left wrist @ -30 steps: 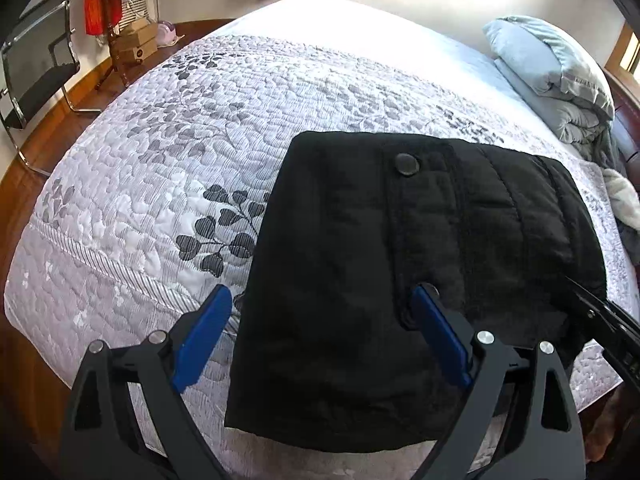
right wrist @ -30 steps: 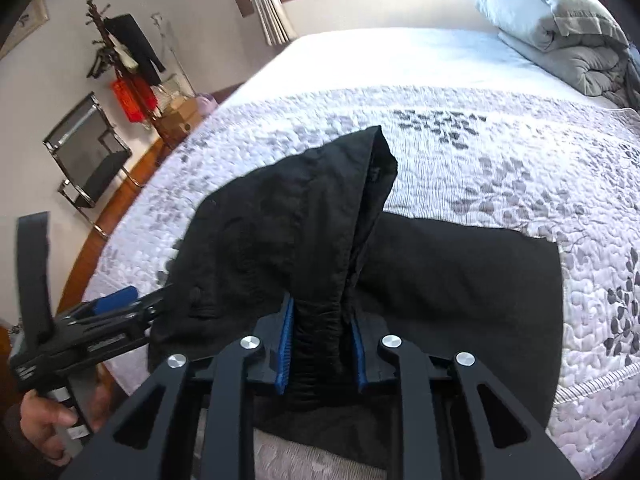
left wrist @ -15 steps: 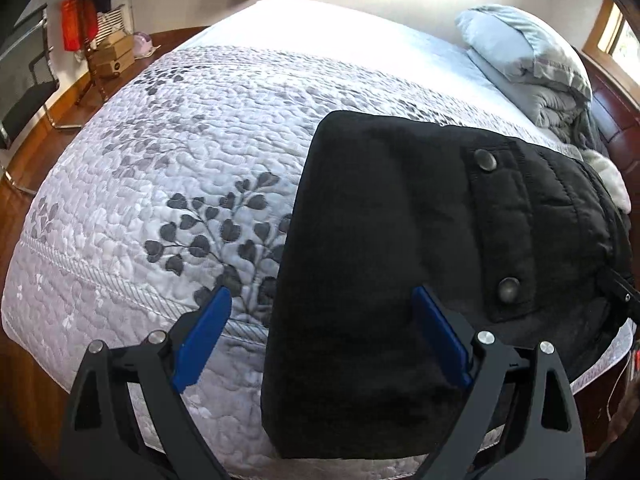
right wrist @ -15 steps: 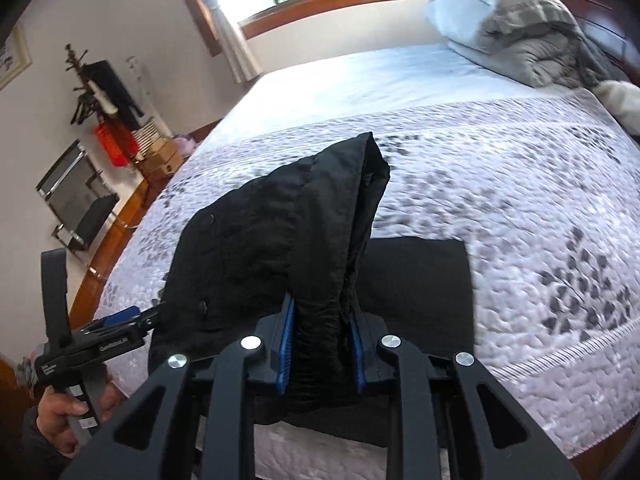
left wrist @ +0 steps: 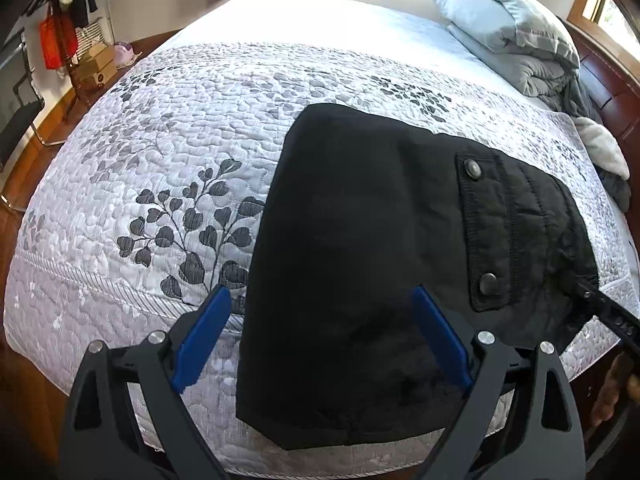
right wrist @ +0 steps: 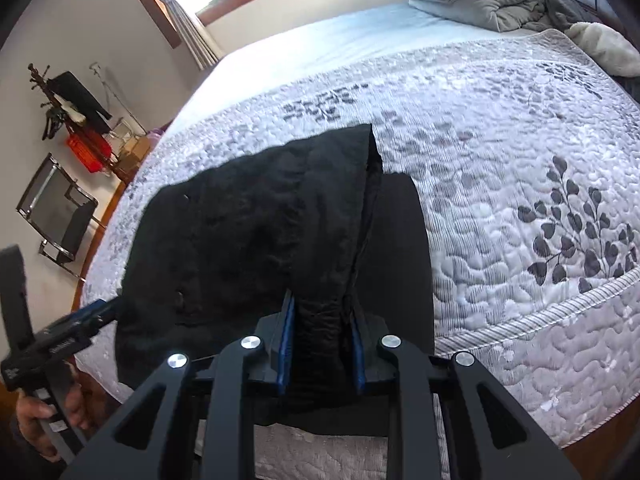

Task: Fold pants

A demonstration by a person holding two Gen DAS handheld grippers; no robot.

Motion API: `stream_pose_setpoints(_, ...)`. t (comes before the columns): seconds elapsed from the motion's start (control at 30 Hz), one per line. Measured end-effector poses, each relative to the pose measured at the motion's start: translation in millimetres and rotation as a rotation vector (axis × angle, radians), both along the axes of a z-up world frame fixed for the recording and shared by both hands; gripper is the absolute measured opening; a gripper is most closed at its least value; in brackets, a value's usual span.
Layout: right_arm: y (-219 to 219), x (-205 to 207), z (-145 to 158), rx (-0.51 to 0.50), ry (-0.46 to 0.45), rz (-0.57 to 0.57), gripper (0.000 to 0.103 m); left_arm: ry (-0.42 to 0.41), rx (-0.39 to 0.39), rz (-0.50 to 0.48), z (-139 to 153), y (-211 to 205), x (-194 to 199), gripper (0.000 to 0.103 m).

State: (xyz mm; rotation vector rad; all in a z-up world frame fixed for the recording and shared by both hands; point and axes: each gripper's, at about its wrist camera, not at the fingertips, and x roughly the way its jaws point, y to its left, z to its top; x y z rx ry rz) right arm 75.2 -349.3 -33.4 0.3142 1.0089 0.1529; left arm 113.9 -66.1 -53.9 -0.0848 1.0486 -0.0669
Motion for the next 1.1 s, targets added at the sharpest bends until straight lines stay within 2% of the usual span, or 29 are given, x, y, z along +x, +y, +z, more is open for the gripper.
stream_pose_setpoints(0.17,-8,4,-19,0.029,0.04,-0.02,0.027,0.007,0.017,-0.012,-3,-7,-1,0.091)
stream_pose_setpoints(0.23,-12,6,-28,0.035,0.066,-0.033,0.044,0.009,0.026,-0.013,-5,-9,-1,0.091)
stream_pose_setpoints(0.27,-13,6,-29,0.035,0.068,-0.032,0.045,0.013,0.03,-0.015,-6,-10,-1,0.091)
stream_pose_setpoints(0.33,-16,1,-27,0.019,0.061,-0.041,0.056,0.019,0.035,-0.019,-8,-10,-1,0.091)
stream_pose_setpoints(0.4,-21,-4,-19,0.004,0.041,-0.054,0.056,0.023,0.039,-0.019,-8,-9,-2,0.091)
stream_pose_setpoints(0.53,-28,-11,15,-0.042,-0.049,-0.098,0.057,0.007,0.019,-0.018,1,-9,0,0.091)
stream_pose_setpoints(0.63,-18,1,40,0.006,-0.126,-0.03,0.057,-0.012,0.013,-0.042,10,-15,9,0.092)
stream_pose_setpoints(0.73,-8,20,48,0.016,-0.152,0.009,0.056,-0.042,0.024,-0.057,17,-23,24,0.092)
stream_pose_setpoints(0.83,0,52,40,0.06,-0.106,0.029,0.055,-0.046,0.037,-0.076,19,-30,43,0.092)
stream_pose_setpoints(1.0,14,84,17,-0.048,-0.009,0.031,0.051,0.007,0.037,-0.093,7,-40,75,0.092)
stream_pose_setpoints(1.1,11,92,0,-0.052,0.044,0.02,0.049,0.061,0.033,-0.095,-8,-41,89,0.093)
